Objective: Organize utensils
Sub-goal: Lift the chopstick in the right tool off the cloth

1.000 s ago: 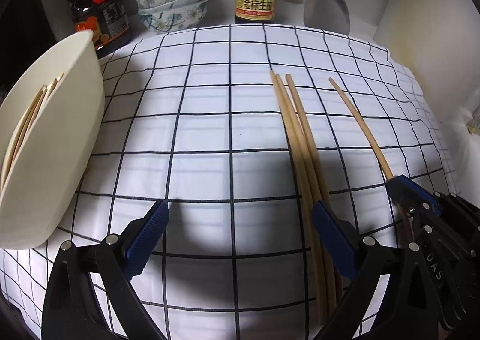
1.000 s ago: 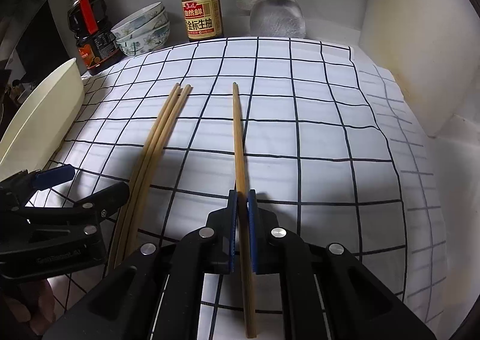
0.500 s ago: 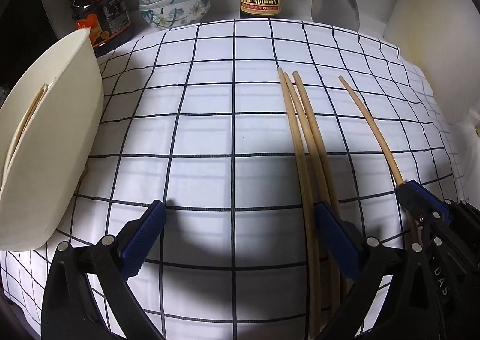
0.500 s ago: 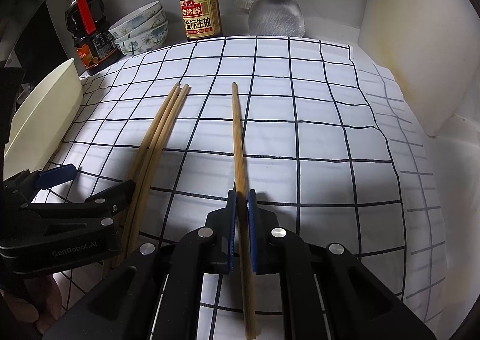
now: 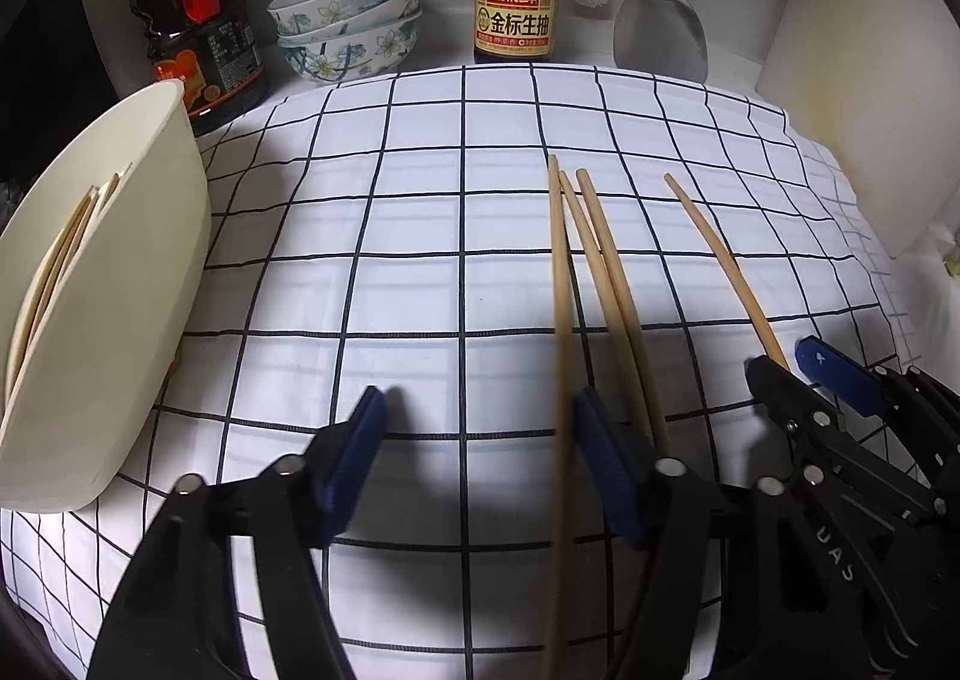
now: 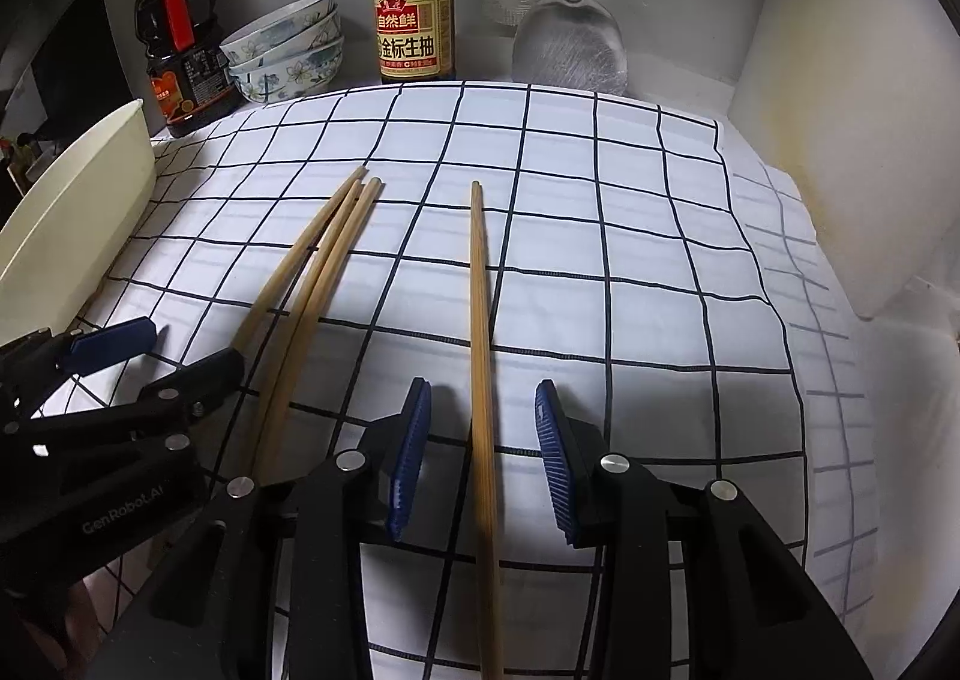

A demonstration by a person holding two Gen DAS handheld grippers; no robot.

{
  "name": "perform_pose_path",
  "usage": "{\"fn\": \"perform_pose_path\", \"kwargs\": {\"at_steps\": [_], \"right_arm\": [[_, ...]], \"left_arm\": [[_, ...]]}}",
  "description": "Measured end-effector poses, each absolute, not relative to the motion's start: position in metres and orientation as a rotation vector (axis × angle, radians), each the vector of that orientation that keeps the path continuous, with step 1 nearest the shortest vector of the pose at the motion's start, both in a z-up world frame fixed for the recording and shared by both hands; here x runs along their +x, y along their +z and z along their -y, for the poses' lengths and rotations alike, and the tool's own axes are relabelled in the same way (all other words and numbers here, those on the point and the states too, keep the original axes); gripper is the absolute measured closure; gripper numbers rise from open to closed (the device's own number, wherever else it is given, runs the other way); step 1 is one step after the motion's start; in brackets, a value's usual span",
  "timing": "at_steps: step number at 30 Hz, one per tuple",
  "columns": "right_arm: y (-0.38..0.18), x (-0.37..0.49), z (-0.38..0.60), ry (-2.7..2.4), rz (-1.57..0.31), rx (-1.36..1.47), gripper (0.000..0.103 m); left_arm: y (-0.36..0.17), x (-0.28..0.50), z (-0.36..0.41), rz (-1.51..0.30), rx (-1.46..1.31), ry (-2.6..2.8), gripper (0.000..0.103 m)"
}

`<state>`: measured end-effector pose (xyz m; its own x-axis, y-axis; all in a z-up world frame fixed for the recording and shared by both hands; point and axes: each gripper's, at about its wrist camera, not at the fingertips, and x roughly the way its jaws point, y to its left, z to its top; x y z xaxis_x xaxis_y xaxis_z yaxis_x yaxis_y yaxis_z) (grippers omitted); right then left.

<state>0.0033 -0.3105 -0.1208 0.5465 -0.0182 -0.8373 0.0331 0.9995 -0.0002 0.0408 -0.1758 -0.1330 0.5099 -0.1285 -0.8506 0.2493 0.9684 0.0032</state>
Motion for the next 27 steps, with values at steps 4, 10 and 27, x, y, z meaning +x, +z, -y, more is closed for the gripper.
{"fn": "perform_pose_path", "kwargs": {"at_steps": [4,10,27], "right_arm": [[-0.121,0.001,0.306,-0.028,-0.991,0.007,0.085],[-0.120,0.000,0.308,-0.033,-1.008,0.035,0.096],[-0.098,-0.028,0.330,-0.022,-0.992,0.222,0.097]], "left_arm": [[-0.131,0.038,0.179,-1.005,0.140,-0.252,0.068],[-0.130,0.034,0.186,-1.007,0.170,-0.291,0.096],[-0.109,0.022,0.182,-1.076,0.171,-0.317,0.096]]}}
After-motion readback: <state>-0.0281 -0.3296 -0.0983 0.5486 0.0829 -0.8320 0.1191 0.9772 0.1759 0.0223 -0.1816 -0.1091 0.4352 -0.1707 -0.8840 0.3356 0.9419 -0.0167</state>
